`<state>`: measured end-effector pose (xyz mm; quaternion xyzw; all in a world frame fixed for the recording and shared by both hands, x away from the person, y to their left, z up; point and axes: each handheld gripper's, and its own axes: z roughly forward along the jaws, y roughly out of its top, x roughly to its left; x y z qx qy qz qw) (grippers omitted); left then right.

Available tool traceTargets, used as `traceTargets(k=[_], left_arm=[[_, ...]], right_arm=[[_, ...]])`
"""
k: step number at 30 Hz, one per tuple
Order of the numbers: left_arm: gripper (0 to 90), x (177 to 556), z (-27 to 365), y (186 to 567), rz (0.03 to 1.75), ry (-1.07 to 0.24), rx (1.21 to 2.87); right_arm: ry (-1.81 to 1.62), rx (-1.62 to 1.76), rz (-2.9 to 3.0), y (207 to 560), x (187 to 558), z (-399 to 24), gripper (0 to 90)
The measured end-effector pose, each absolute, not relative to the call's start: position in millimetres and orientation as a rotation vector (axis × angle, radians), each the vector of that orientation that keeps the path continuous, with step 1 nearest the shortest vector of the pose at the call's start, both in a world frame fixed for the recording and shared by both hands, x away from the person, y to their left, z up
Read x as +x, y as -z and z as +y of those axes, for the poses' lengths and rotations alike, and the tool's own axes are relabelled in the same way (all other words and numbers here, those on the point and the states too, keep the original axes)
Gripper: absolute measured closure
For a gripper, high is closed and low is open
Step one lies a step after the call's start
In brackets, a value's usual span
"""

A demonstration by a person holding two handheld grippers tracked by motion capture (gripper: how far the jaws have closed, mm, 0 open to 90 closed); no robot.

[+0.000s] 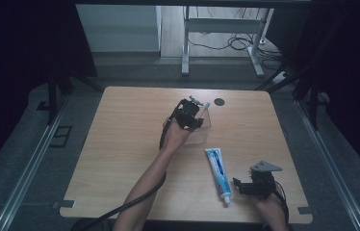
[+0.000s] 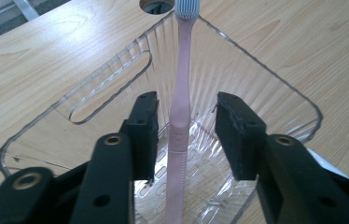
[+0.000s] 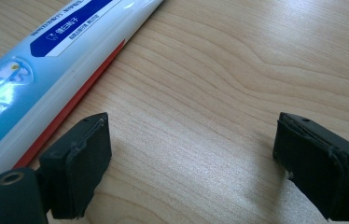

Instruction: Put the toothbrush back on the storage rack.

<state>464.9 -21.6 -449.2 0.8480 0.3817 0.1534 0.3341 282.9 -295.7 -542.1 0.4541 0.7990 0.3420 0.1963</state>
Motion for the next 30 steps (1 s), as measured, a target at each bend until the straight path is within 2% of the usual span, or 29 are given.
traceTargets(k=[9, 14, 23, 30], left_arm=[[49.3, 461.1, -18.3, 442.3, 0.985, -0.388, 2.189], [40.8, 457.8, -19.5, 439.6, 0.965, -0.403, 2.197], [31.2, 451.5, -21.5, 432.7, 0.927, -0.398, 2.203], [26.5, 445.7, -21.1, 427.7, 0.910, -0.386, 2.197]], right_arm=[[-0.957, 1.275, 2.238, 542.0, 282.7, -295.5, 11.0], [-0.958, 1.273, 2.237, 542.1, 282.9, -295.6, 11.0], [-0.958, 1.273, 2.237, 542.1, 282.9, -295.6, 11.0], [-0.958, 1.276, 2.237, 542.0, 282.7, -295.5, 11.0]])
